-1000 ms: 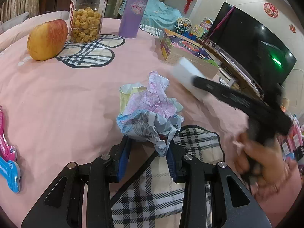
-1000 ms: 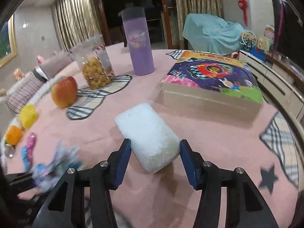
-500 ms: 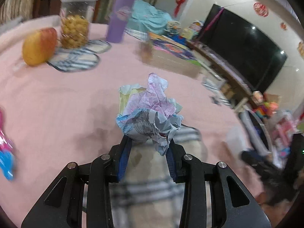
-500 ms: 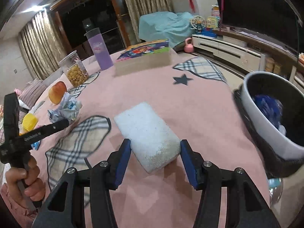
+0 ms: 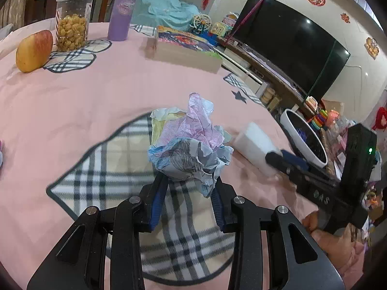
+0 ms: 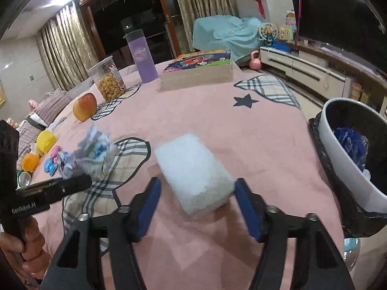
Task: Collect trash
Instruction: 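Lift the paper ball and foam block and carry them over the trash bin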
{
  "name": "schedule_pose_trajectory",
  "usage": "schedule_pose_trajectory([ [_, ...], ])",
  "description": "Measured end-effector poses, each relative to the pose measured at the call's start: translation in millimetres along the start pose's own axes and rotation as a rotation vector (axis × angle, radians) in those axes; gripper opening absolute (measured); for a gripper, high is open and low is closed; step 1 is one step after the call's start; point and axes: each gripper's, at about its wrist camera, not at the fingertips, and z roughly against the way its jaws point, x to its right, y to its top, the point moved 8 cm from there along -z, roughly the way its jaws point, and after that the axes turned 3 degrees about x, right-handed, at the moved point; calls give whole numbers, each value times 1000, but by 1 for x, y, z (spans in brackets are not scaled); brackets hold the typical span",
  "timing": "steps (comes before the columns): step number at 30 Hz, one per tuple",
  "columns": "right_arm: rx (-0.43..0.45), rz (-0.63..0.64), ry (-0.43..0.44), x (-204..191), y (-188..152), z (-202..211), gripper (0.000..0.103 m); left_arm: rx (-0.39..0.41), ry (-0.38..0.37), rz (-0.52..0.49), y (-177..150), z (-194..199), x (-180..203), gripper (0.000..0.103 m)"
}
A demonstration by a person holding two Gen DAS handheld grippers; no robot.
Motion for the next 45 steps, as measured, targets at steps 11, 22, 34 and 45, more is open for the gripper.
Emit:
schedule_pose_trajectory([
  [11,8,-75,51,19,-3,21,44,-12,-35,-53,-10,-1,35,33],
  [22,-84,99,91,-7,-4,-14,63,-21,-13,-38,-12,0,27,33],
  [34,71,-108,33,46,-4,54,48,-48,-60,-119,-10,-12,66,33],
  [45,149,-191,-103,112,-1,118,48,-66,-179,-323,-7,-28,171,33],
])
